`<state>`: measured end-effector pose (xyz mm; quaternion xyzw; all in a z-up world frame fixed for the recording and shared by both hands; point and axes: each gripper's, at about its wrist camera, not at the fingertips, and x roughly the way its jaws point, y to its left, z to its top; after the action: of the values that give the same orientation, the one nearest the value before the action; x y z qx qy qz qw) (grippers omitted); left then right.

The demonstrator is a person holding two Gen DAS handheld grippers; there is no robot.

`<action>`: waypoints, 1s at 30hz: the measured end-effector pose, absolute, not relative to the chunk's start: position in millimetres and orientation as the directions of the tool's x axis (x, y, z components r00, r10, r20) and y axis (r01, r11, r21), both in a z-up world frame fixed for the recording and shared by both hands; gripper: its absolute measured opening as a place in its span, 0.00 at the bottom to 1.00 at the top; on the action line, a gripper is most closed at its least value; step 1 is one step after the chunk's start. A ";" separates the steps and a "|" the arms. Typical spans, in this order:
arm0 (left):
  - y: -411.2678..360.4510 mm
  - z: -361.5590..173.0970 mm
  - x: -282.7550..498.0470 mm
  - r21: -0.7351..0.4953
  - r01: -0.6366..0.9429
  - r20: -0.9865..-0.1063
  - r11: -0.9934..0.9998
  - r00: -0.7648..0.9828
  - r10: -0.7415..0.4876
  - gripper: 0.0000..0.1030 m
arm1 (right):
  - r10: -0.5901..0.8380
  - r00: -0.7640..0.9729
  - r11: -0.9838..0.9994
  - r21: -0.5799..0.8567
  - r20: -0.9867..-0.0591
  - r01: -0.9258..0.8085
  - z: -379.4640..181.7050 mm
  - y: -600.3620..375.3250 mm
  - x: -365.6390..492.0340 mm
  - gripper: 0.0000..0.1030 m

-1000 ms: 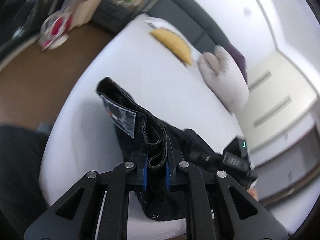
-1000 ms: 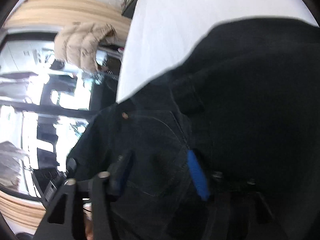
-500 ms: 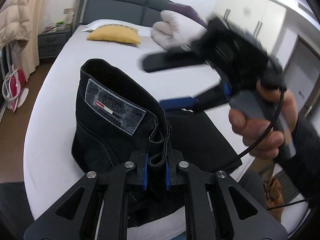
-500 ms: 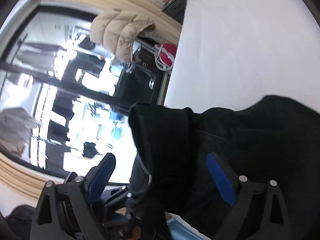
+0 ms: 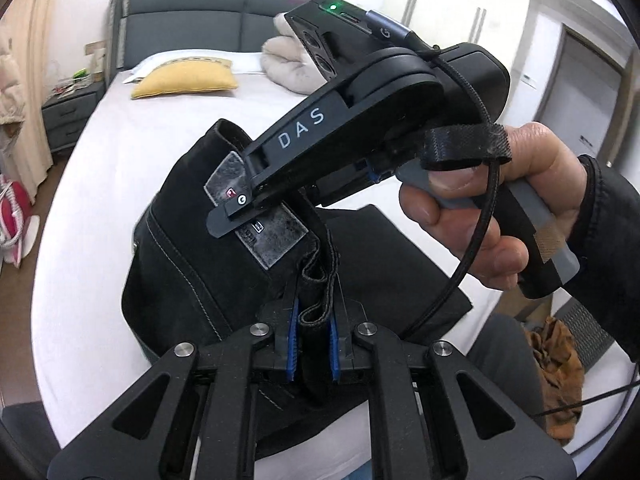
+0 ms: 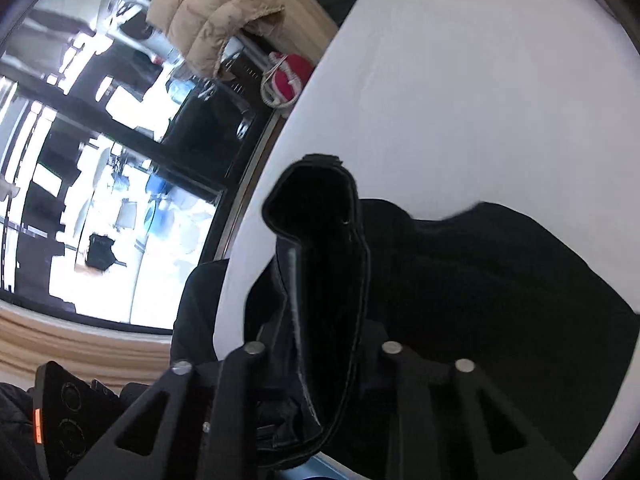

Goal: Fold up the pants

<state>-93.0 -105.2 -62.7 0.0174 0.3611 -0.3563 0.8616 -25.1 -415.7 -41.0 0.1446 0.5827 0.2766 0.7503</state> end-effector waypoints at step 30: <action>-366.5 -128.3 -83.3 -0.160 0.818 -0.772 0.553 0.246 -0.587 0.09 | 0.584 0.327 0.770 0.635 -0.743 0.067 -128.5 -630.2 -71.2 0.16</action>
<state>-83.3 -366.5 -128.3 0.1390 0.4157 -0.4521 0.7768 -71.2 -630.2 -128.5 0.2936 0.5543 0.1702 0.7600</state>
